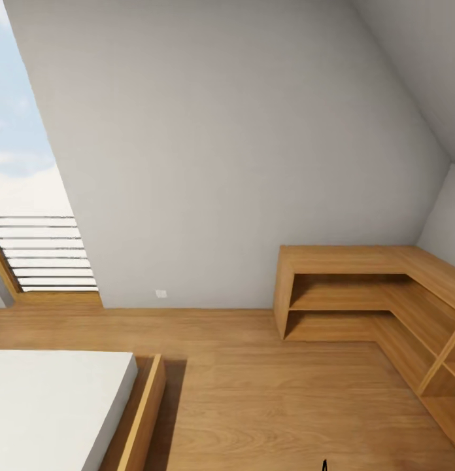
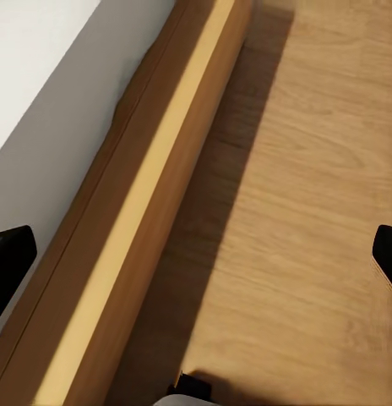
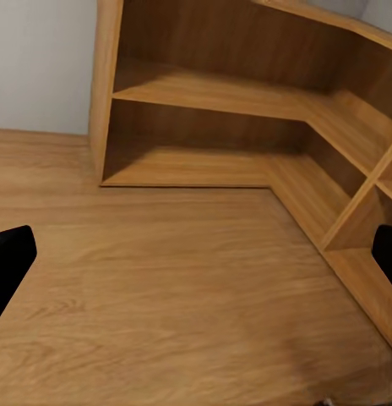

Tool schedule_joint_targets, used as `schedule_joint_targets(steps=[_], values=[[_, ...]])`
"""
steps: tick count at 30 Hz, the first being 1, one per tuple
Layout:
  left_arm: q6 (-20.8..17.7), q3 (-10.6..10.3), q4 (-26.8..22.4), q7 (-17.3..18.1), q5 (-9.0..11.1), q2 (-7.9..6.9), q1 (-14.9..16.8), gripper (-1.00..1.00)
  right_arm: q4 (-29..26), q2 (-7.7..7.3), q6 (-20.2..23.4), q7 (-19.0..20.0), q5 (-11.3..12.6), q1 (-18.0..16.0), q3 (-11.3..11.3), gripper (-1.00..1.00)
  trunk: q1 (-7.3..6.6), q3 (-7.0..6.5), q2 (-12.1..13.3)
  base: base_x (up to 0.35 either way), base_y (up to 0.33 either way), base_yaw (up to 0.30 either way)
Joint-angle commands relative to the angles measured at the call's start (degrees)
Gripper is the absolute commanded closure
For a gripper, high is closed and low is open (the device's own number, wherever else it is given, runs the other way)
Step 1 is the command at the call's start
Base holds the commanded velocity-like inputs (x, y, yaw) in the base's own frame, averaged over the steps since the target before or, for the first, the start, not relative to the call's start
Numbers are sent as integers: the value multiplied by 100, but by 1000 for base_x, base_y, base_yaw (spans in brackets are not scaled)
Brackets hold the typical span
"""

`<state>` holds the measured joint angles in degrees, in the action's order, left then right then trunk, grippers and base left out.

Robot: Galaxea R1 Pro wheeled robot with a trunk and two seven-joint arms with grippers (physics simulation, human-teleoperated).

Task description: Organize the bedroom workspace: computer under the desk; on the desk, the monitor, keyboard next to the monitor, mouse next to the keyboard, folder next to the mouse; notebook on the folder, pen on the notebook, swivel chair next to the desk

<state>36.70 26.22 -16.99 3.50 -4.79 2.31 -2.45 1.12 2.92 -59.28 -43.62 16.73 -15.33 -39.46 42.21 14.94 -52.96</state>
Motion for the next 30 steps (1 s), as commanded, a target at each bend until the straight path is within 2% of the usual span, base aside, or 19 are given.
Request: schedule_joint_targets(steps=[1,30], values=[[3,50,-11,30,-49,6,-1,-100,13,3,-18,-22,32,-6,-51,-100,4,6,-4,329,1,0],[3,50,-8,28,-49,6,-1,-100,16,-28,-30,-17,30,-6,-52,-100,4,6,-4,329,0,0]])
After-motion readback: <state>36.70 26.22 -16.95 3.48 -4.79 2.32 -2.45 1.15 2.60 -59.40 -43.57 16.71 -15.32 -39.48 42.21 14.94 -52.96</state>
